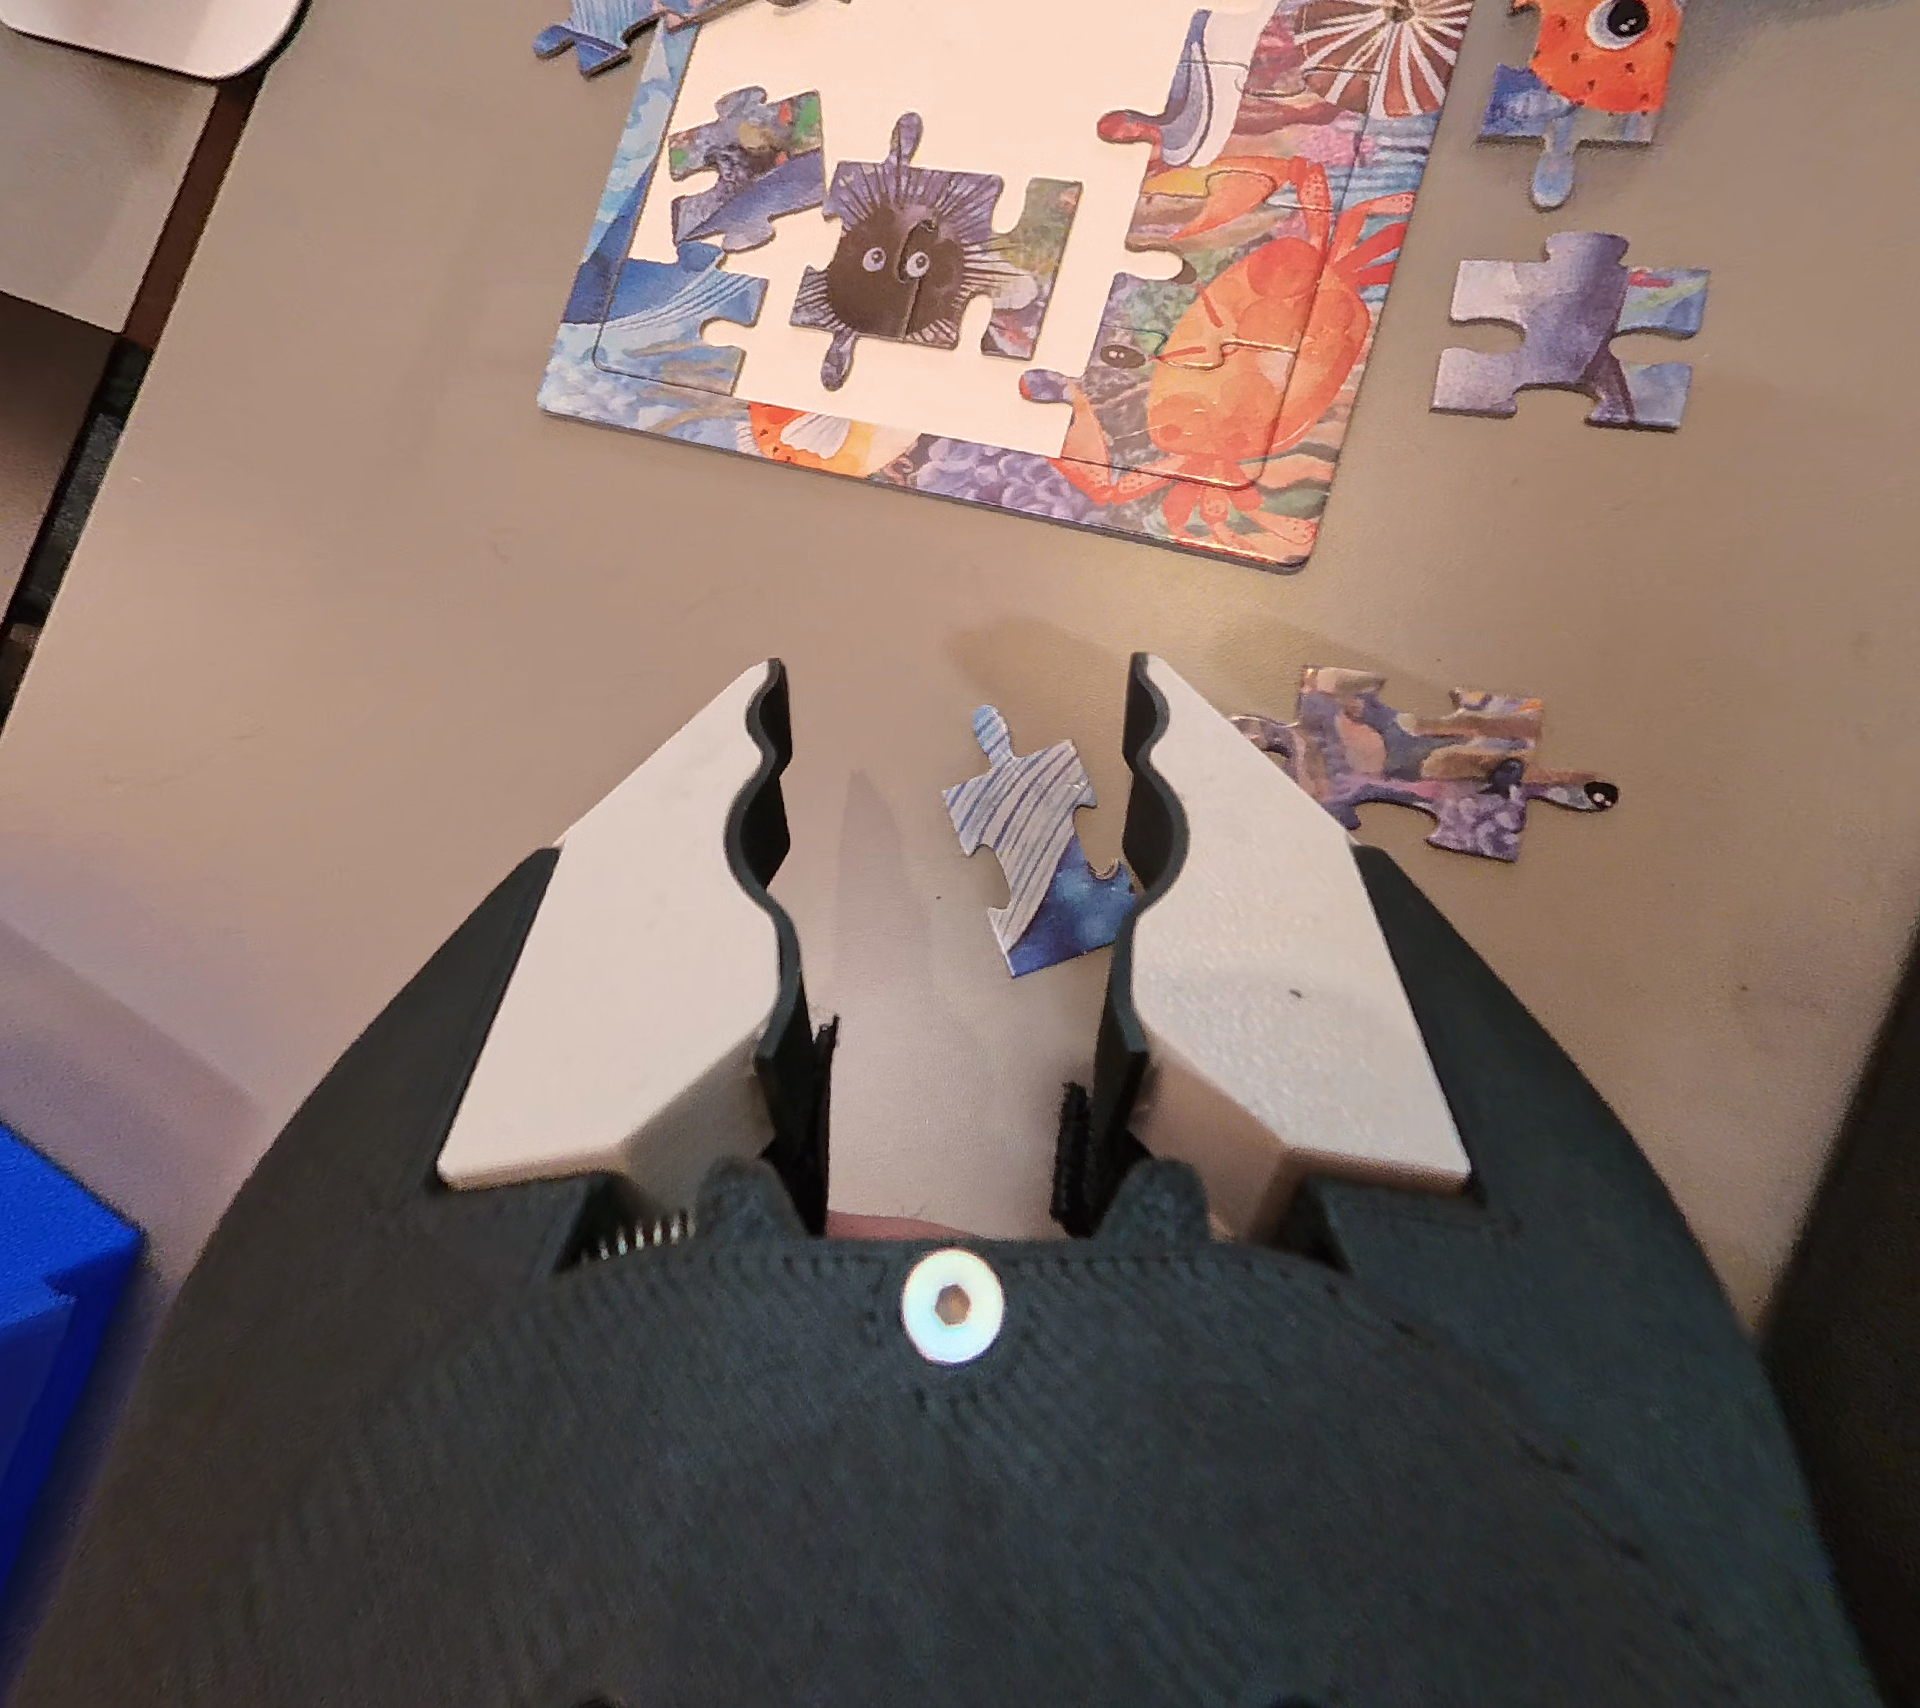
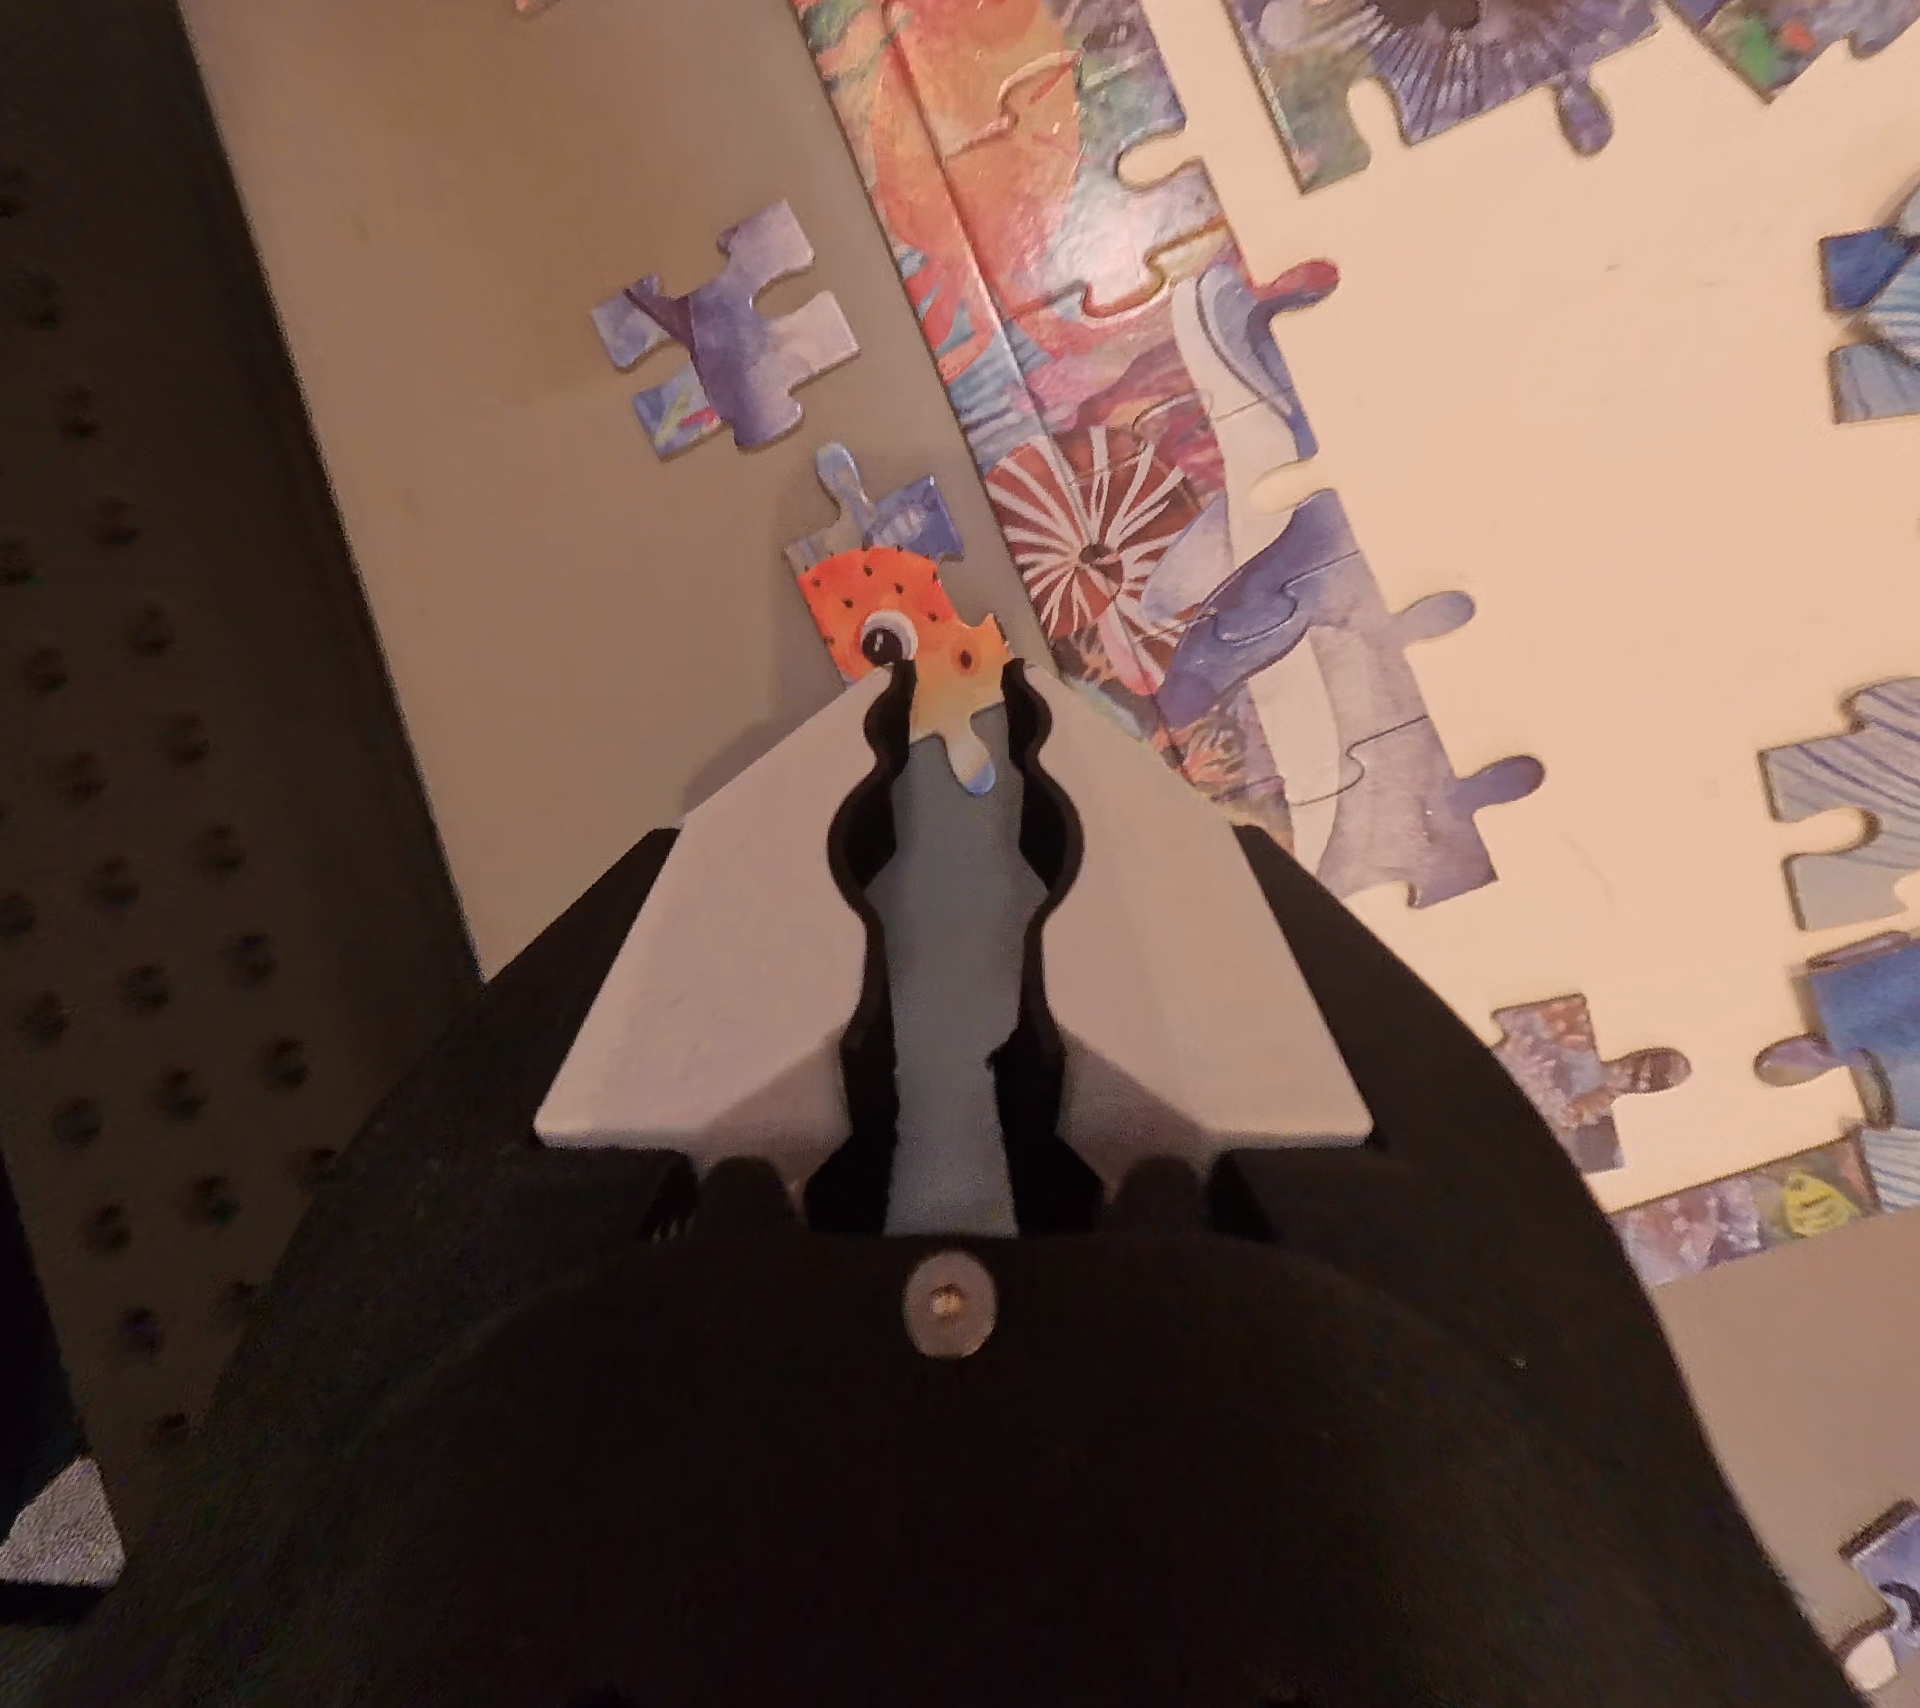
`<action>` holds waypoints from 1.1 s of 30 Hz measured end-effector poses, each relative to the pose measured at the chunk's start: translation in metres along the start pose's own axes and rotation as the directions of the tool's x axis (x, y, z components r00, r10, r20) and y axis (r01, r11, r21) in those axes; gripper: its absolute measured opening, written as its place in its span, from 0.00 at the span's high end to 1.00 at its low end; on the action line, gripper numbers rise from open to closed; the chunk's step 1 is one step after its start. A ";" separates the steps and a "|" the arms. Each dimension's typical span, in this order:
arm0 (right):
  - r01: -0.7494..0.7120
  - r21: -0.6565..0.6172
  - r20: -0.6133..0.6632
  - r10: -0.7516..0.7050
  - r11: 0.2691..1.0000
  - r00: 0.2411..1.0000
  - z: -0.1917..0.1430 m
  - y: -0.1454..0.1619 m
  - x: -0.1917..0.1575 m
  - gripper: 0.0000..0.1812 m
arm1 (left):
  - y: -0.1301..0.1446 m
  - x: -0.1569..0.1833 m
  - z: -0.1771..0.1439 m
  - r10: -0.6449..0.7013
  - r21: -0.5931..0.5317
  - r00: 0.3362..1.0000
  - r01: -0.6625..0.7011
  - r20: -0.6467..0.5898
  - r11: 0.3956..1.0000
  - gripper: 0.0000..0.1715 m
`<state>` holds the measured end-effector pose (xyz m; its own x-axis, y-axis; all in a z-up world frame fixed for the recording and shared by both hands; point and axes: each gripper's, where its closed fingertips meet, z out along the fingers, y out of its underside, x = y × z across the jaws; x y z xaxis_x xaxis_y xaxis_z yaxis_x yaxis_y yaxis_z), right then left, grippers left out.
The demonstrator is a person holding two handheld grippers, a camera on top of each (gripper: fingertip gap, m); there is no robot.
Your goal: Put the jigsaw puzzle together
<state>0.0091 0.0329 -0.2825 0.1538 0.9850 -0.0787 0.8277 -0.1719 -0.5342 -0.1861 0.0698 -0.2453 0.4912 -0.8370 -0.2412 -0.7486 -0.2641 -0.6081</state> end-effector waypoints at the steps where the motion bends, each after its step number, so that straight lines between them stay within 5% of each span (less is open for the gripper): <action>1: -0.005 0.020 -0.003 0.006 1.000 1.000 -0.001 -0.006 0.001 0.89 | 0.000 -0.001 0.000 0.000 0.000 1.000 0.000 0.006 1.000 0.63; 13: -0.027 -0.015 0.102 0.029 1.000 0.994 0.010 -0.001 -0.021 0.95 | 0.013 -0.020 -0.007 -0.058 -0.002 0.997 0.058 0.058 0.998 0.65; 19: -0.018 0.025 0.086 0.016 1.000 0.996 0.005 -0.017 -0.021 0.89 | 0.020 -0.033 -0.014 -0.092 -0.006 0.990 0.093 0.109 0.996 0.66; 33: -0.207 0.221 -0.178 0.249 0.953 0.952 0.026 -0.105 0.114 0.73 | 0.022 -0.054 -0.009 -0.152 0.026 0.971 0.149 0.186 0.988 0.67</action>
<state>-0.0743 0.1640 -0.2571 0.4483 0.8920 -0.0578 0.6378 -0.3645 -0.6785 -0.2330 0.1046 -0.2396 0.6733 -0.6832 -0.2827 -0.6551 -0.3738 -0.6566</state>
